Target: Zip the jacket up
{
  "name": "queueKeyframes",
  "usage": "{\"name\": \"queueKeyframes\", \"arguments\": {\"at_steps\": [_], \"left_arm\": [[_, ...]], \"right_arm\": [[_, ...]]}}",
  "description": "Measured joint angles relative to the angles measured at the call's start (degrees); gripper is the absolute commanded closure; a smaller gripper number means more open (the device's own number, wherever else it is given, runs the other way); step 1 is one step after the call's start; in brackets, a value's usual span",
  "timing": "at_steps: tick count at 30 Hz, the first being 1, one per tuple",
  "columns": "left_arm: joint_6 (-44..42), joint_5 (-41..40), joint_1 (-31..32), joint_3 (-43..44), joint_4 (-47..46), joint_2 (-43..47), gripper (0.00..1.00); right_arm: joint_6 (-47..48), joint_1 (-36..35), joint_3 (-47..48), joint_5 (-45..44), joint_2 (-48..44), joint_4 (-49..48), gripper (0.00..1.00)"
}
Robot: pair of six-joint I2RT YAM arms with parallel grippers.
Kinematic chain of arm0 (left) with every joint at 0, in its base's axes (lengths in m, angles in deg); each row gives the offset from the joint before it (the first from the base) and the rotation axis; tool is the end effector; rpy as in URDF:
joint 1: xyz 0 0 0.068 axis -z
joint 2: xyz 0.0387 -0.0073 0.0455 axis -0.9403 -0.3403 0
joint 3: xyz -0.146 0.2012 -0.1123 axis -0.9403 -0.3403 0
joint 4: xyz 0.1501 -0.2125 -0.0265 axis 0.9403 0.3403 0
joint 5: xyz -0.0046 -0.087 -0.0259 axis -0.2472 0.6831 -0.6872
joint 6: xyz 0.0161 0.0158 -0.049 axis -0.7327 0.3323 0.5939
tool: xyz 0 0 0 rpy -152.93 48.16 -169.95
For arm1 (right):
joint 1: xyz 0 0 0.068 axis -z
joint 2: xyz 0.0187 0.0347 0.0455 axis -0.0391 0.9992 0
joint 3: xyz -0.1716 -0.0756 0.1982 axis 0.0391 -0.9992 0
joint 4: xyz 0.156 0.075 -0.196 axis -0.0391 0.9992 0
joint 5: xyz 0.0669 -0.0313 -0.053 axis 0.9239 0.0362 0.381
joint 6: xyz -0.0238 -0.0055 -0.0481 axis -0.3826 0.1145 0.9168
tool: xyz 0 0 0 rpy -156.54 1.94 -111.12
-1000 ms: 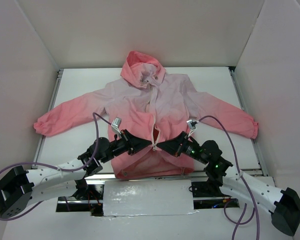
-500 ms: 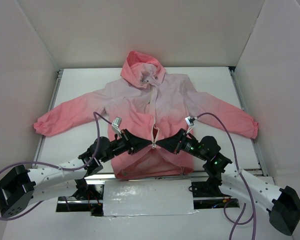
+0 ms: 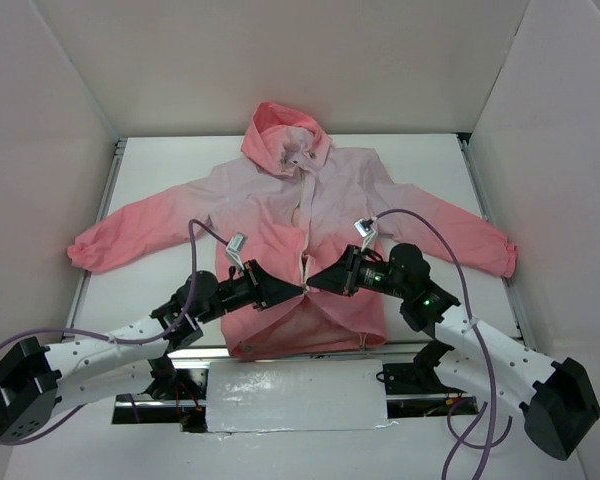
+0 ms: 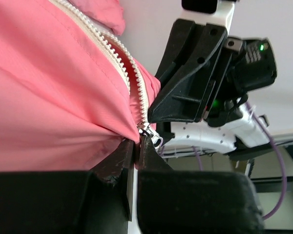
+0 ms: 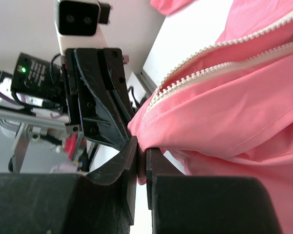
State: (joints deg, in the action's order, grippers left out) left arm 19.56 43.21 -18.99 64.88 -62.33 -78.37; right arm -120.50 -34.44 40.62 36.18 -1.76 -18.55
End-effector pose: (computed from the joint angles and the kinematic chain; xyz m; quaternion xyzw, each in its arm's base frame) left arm 0.1272 -0.1657 0.2448 -0.0819 0.6884 -0.6582 0.2936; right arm 0.1449 0.1294 0.2563 -0.0620 0.7397 0.5850 0.3269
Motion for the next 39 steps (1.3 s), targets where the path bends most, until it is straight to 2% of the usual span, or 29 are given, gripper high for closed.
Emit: {"name": "queueKeyframes", "arguments": {"at_steps": [7,13,24,33,39], "left_arm": [[-1.31,3.58,-0.09,-1.51,-0.70,0.37,1.00],[-3.91,6.97,-0.20,-1.55,-1.66,0.96,1.00],[-7.23,13.05,-0.33,-1.53,-4.20,-1.11,1.00],[-11.26,14.95,-0.44,-0.66,-1.64,-1.64,1.00],[-16.39,16.76,-0.52,2.67,4.59,-2.47,1.00]], "right_arm": [[2.45,0.52,0.15,4.55,0.72,2.08,1.00],[4.92,0.57,0.11,5.29,-1.31,6.54,1.00],[4.39,0.42,-1.64,6.25,-4.28,7.50,1.00],[3.72,0.42,-1.62,7.67,-0.92,6.43,1.00],[3.85,0.42,-1.36,6.56,-1.84,8.31,1.00]]}}
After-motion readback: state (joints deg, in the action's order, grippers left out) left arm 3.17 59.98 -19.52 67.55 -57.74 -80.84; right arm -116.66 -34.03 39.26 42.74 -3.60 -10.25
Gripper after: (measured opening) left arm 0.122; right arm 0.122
